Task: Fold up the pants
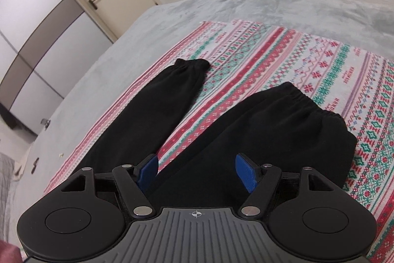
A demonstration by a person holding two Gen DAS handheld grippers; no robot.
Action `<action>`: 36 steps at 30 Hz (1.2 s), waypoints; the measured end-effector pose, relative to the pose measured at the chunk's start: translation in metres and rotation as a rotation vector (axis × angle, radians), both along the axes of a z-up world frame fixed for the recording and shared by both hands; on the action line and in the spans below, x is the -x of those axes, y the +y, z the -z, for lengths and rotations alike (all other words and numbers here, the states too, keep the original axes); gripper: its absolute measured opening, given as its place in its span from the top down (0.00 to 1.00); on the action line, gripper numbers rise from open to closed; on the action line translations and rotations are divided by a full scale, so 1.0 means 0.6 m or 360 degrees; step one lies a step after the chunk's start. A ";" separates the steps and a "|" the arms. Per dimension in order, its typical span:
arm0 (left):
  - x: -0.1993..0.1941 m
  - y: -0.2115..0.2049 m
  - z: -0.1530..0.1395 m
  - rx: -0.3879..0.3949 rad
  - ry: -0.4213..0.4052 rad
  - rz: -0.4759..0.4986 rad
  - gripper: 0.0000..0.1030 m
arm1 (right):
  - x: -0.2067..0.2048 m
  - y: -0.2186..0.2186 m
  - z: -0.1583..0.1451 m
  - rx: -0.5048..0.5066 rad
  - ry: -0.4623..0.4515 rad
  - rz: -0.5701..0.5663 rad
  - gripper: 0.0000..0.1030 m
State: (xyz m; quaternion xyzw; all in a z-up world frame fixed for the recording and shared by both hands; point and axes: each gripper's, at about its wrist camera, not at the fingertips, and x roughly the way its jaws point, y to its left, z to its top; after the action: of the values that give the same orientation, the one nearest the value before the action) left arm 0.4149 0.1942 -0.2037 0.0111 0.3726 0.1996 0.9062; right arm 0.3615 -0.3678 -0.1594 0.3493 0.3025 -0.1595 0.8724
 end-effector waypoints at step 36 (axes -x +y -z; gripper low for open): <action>-0.119 0.046 -0.040 0.0396 -0.0202 0.0174 0.00 | -0.306 -0.058 -0.011 0.0420 0.0100 -0.0031 0.24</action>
State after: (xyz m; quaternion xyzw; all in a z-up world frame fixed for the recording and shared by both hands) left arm 0.4865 0.2220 -0.1797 -0.0938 0.3351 0.1025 0.9319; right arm 0.5448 -0.4027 -0.1530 0.2234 0.3096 -0.2003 0.9023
